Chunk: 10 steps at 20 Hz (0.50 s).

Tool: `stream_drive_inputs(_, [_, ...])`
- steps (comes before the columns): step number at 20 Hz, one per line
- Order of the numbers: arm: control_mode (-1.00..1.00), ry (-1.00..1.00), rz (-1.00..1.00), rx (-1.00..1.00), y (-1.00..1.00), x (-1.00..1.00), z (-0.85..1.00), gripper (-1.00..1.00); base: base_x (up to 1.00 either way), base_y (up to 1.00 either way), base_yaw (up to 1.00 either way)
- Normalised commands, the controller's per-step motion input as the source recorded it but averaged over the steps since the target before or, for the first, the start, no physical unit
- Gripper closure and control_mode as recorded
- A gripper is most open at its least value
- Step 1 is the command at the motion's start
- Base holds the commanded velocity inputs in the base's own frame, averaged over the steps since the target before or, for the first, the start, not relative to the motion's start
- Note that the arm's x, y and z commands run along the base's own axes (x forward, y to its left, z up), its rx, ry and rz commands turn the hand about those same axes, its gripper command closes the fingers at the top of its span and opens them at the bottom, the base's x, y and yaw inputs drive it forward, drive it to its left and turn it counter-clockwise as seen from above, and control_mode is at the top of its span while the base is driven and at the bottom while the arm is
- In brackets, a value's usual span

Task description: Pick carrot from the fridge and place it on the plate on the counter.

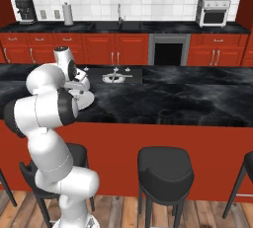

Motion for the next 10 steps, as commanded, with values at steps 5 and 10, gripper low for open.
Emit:
stream_drive_inputs(5, [-1.0, 0.0, 0.0, 0.0, -0.02, -0.53, 0.3, -1.0, 0.0, 0.0, 0.0])
stream_drive_inputs(10, [-1.0, 0.0, 0.0, 0.01, -0.25, -1.0, 0.52, -1.0, 0.0, 0.0, 0.0])
